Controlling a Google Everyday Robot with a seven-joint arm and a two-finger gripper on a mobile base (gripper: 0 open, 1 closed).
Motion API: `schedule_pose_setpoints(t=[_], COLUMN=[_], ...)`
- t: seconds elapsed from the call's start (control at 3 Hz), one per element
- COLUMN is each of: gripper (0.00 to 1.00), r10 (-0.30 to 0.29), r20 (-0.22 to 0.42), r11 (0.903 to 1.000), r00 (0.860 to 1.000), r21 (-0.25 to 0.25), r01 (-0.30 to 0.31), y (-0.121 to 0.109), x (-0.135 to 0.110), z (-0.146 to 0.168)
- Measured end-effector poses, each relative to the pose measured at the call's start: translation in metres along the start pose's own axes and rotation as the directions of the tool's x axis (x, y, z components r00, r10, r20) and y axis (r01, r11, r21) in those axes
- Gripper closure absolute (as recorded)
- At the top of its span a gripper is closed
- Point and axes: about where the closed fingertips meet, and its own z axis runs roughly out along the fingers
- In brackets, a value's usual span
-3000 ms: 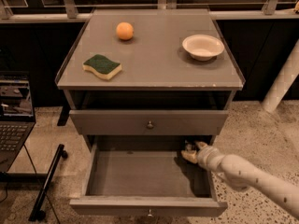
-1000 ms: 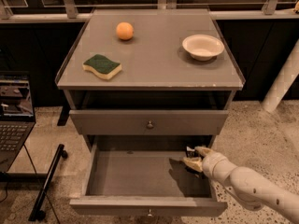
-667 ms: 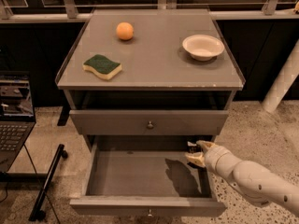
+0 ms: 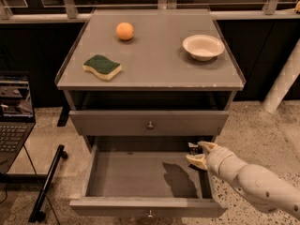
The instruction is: Pick rxbar chocolate from middle drawer and place on counter
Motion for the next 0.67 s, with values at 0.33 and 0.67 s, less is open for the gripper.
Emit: schedule_pose_setpoints(t=[0.33, 0.67], gripper=[1.0, 1.0], r10=[-0.105, -0.208], r20=[0.033, 0.066], r11=[0.9934, 0.9704], r00=[0.994, 0.976], r21=[0.05, 0.139], r01=[0.104, 0.198], y=[0.007, 0.002], x=[-0.04, -0.101], z=[-0.053, -0.11])
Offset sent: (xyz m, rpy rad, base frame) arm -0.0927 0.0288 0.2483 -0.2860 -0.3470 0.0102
